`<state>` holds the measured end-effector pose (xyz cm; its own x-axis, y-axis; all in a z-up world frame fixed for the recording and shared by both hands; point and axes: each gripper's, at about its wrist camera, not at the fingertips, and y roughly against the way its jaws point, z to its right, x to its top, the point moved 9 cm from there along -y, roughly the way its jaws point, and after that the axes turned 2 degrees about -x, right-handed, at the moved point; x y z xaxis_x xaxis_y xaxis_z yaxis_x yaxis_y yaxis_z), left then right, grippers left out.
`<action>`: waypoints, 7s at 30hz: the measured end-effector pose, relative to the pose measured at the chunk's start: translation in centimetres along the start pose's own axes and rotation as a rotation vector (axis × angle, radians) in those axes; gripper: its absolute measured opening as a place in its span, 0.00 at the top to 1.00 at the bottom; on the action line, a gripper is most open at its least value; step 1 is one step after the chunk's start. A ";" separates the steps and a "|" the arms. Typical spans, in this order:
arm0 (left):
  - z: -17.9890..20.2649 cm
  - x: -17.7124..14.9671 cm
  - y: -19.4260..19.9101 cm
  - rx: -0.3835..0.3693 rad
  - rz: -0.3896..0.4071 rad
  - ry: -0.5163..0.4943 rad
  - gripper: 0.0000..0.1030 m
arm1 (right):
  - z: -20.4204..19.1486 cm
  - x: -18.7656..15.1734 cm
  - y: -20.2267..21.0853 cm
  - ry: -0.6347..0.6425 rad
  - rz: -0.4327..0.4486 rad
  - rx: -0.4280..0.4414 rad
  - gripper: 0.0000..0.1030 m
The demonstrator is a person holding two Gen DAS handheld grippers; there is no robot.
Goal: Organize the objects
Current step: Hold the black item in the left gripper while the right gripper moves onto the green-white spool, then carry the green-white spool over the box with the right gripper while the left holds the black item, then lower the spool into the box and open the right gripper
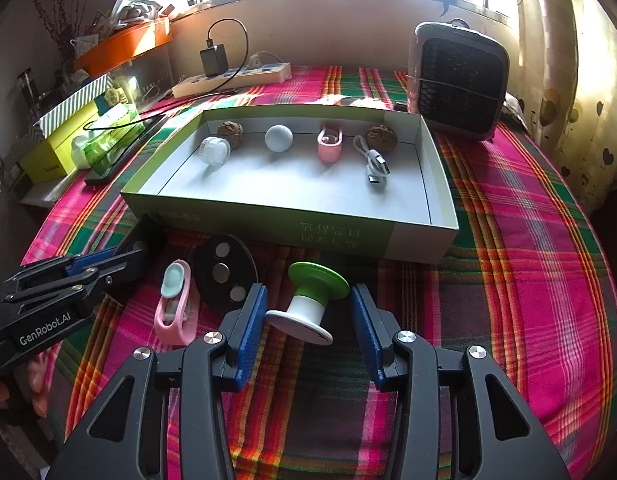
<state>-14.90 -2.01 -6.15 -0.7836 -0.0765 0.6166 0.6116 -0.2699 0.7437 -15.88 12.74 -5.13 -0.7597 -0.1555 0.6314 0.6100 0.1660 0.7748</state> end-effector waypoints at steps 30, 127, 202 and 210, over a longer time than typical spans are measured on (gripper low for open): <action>0.2 0.1 -0.2 0.016 0.001 -0.011 0.78 | 0.4 -0.2 -0.5 0.009 -0.006 -0.015 0.58; 2.5 7.0 0.4 0.026 0.080 -0.061 0.79 | -2.3 8.4 -1.2 0.054 0.058 0.106 0.59; 2.3 7.8 -5.0 0.049 0.009 -0.057 0.74 | -5.1 11.6 -9.8 0.076 -0.095 0.235 0.58; 2.2 7.8 -4.5 0.057 0.013 -0.051 0.70 | -4.9 11.5 -9.3 0.063 -0.086 0.233 0.58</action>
<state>-23.58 0.69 -4.15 -0.7699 -0.0302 0.6374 0.6279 -0.2137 0.7484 -29.20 4.60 -4.90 -0.7870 -0.2376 0.5694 0.4696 0.3679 0.8026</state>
